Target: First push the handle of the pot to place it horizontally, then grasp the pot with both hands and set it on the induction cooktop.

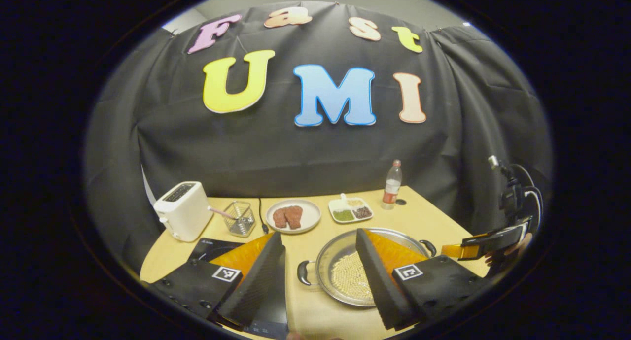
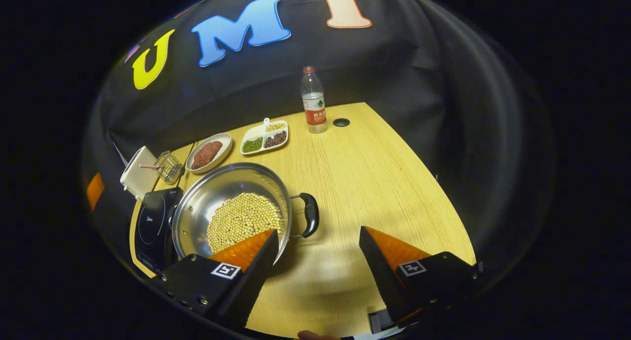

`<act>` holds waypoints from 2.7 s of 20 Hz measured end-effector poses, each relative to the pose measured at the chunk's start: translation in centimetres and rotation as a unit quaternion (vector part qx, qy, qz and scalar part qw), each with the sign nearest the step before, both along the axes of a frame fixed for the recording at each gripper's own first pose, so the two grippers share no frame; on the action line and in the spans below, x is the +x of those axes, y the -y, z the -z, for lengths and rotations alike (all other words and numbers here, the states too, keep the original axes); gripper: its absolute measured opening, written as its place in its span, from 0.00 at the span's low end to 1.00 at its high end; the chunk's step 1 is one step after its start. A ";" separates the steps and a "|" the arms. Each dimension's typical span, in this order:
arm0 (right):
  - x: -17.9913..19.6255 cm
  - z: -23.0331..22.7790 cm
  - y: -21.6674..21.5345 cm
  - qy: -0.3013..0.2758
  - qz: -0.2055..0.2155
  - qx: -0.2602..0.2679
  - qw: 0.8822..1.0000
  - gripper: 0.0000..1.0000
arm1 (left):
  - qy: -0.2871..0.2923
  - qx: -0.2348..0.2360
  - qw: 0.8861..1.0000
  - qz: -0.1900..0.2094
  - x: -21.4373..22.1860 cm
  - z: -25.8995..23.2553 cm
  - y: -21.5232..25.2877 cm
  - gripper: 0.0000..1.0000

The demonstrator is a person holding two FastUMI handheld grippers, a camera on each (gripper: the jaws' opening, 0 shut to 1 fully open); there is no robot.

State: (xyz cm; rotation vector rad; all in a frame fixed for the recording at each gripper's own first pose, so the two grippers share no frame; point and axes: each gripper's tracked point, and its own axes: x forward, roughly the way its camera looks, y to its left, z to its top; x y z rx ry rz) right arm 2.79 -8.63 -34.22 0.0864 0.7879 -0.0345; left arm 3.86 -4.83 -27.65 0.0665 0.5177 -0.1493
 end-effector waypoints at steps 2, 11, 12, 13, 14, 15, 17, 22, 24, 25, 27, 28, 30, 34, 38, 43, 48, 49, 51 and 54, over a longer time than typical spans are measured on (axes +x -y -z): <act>0.3 0.6 -0.6 -0.001 -0.002 -0.004 1.000 1.00 | -0.016 0.007 1.000 0.006 0.8 2.7 0.0 0.96; 2.2 3.6 -1.6 -0.013 0.013 -0.003 1.000 1.00 | -0.101 0.016 0.995 0.002 3.2 14.0 -1.4 0.98; 2.5 3.9 -1.6 -0.016 0.015 -0.006 1.000 0.95 | -0.109 0.018 0.994 0.000 3.4 15.0 -1.6 0.98; 3.0 4.3 -1.5 -0.018 0.015 -0.006 1.000 1.00 | -0.116 0.023 0.993 -0.001 3.3 15.7 -1.7 0.99; 3.3 4.5 -1.4 -0.020 0.016 -0.007 1.000 1.00 | -0.121 0.028 0.992 -0.001 3.3 16.5 -1.8 0.96; 3.7 4.8 -1.4 -0.022 0.017 -0.009 1.000 1.00 | -0.128 0.033 0.991 -0.001 3.6 17.6 -2.0 0.98; 4.5 5.6 -1.3 -0.027 0.019 -0.013 0.999 1.00 | -0.146 0.041 0.988 -0.006 4.0 19.7 -2.5 0.98; 5.4 7.2 -1.3 -0.049 0.029 -0.024 0.998 1.00 | -0.179 0.045 0.983 -0.017 4.4 22.5 -3.0 0.94; 5.6 7.9 -1.5 -0.059 0.029 -0.022 0.998 1.00 | -0.182 0.046 0.982 -0.011 4.4 22.7 -2.7 0.94; 5.8 8.2 -1.5 -0.063 0.029 -0.021 0.997 1.00 | -0.183 0.047 0.982 -0.009 4.4 22.9 -2.6 0.99; 6.0 9.0 -1.4 -0.070 0.034 -0.024 0.997 0.95 | -0.182 0.050 0.982 -0.006 4.4 23.0 -2.5 1.00; 6.2 9.3 -1.3 -0.074 0.037 -0.025 0.996 0.89 | -0.186 0.049 0.981 -0.002 4.4 23.2 -2.4 0.96; 6.2 9.7 -1.6 -0.082 0.036 -0.011 0.996 0.79 | -0.193 0.038 0.980 0.004 4.3 23.4 -1.7 0.87; 6.2 10.0 -2.0 -0.088 0.027 -0.012 0.996 0.61 | -0.194 0.035 0.980 0.002 4.6 23.6 -1.9 0.75; 5.8 9.7 -2.2 -0.088 0.023 -0.015 0.996 0.55 | -0.190 0.030 0.981 0.001 5.0 23.4 -1.9 0.68; 5.7 9.7 -2.3 -0.084 0.018 -0.017 0.996 0.55 | -0.180 0.027 0.983 0.003 5.4 22.8 -1.9 0.64; 5.6 9.0 -2.5 -0.076 0.020 -0.006 0.997 0.48 | -0.168 0.026 0.985 0.003 5.6 21.9 -2.2 0.64; 5.6 8.7 -2.6 -0.074 0.020 -0.005 0.997 0.48 | -0.164 0.026 0.986 0.004 5.7 21.5 -2.1 0.64; 5.6 8.0 -2.8 -0.069 0.023 -0.003 0.997 0.48 | -0.157 0.024 0.987 0.005 5.9 20.7 -2.3 0.60; 5.6 6.4 -3.1 -0.062 0.026 -0.005 0.998 0.48 | -0.148 0.018 0.989 0.005 6.3 18.9 -2.3 0.64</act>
